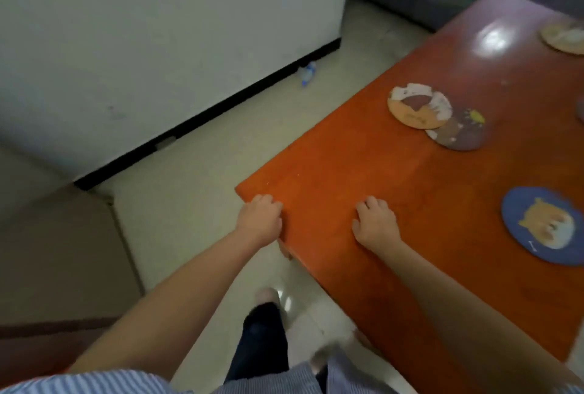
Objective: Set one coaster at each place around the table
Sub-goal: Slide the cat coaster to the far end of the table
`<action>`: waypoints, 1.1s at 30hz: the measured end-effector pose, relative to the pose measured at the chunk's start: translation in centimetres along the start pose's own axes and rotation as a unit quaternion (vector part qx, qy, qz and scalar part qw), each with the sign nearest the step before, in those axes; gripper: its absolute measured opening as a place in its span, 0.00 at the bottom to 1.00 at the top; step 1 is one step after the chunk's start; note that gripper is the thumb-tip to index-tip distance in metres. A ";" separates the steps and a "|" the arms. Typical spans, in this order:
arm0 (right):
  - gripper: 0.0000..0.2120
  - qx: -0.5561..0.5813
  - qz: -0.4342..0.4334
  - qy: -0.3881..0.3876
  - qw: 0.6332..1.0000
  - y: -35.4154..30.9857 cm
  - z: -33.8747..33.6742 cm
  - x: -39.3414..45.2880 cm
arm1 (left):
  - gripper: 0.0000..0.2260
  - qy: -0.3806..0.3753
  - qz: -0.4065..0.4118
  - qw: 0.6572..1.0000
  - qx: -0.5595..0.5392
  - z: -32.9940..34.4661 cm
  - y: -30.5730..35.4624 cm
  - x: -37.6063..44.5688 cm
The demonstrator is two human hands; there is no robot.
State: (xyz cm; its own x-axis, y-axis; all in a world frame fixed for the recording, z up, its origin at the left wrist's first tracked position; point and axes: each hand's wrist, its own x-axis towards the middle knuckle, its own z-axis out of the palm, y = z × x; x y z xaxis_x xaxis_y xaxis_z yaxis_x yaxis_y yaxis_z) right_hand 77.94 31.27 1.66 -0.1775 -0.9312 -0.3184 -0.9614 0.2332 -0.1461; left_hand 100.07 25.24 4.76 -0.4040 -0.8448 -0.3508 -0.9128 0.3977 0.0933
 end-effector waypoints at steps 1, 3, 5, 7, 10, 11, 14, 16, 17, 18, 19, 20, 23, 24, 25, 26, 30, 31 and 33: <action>0.17 0.005 0.012 -0.007 1.000 -0.1 -0.3 0.3 | 0.12 -0.005 0.025 1.000 0.005 -0.6 -0.1 1.7; 0.15 0.026 0.033 -0.018 0.999 -0.3 -0.9 0.7 | 0.13 -0.022 0.073 0.997 0.023 -1.6 0.0 4.6; 0.13 0.072 0.060 -0.019 0.995 -0.2 -1.5 1.0 | 0.13 -0.028 0.126 0.991 0.043 -2.4 0.4 7.4; 0.12 0.141 0.089 -0.007 0.986 0.2 -2.0 1.4 | 0.14 -0.035 0.163 0.984 0.055 -2.9 1.3 10.1; 0.13 0.210 0.139 0.029 0.967 1.7 -3.1 2.3 | 0.15 -0.038 0.191 0.980 0.033 -3.0 3.2 13.7; 0.15 0.215 0.153 0.038 0.964 2.4 -3.4 2.8 | 0.16 -0.033 0.196 0.980 0.020 -2.9 3.8 14.8; 0.19 0.205 0.185 0.066 0.959 4.7 -4.8 5.7 | 0.20 -0.008 0.203 0.979 -0.001 -2.7 5.7 18.3; 0.19 0.187 0.193 0.084 0.960 6.3 -5.7 8.4 | 0.22 -0.002 0.201 0.980 0.001 -2.4 6.5 20.2; 0.20 0.179 0.194 0.091 0.960 7.1 -6.2 9.9 | 0.23 -0.001 0.202 0.979 0.007 -2.3 6.7 21.0; 0.20 0.170 0.194 0.099 0.961 7.7 -6.6 11.4 | 0.23 0.002 0.205 0.979 0.014 -2.1 6.8 21.5; 0.20 0.162 0.194 0.108 0.961 8.4 -7.0 13.0 | 0.23 0.008 0.211 0.977 0.017 -2.0 6.9 22.0; 0.20 0.155 0.194 0.115 0.962 8.9 -7.3 14.6 | 0.23 0.017 0.220 0.975 0.015 -1.8 6.7 22.2; 0.22 0.130 0.177 0.123 0.968 9.8 -8.0 19.2 | 0.23 0.038 0.238 0.970 0.021 -1.6 6.5 22.4; 0.23 0.120 0.172 0.114 0.971 10.0 -8.1 20.4 | 0.24 0.039 0.241 0.969 0.030 -1.7 6.6 22.4; 0.22 0.104 0.171 0.105 0.974 10.1 -8.3 21.3 | 0.24 0.035 0.242 0.969 0.038 -1.8 6.7 22.5; 0.21 0.082 0.172 0.101 0.976 10.3 -8.4 22.0 | 0.24 0.035 0.243 0.968 0.043 -1.9 6.7 22.5; 0.10 -0.035 0.139 0.101 0.984 10.6 -8.7 23.0 | 0.24 0.034 0.241 0.969 0.051 -1.9 6.8 22.5; 0.10 -0.070 0.117 0.091 0.986 10.5 -8.5 22.9 | 0.24 0.034 0.241 0.969 0.049 -2.0 6.8 22.4; 0.13 -0.118 0.109 0.054 0.986 10.0 -8.6 22.6 | 0.24 0.037 0.241 0.969 0.045 -2.0 6.8 22.3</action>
State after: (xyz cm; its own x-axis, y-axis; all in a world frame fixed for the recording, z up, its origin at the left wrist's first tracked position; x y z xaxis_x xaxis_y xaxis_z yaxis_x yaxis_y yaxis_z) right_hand 62.47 10.19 1.05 -0.3951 -0.8933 -0.2145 -0.9175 0.3721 0.1405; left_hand 84.69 8.38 -0.59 -0.7886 -0.5747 -0.2188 -0.6090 0.7793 0.1478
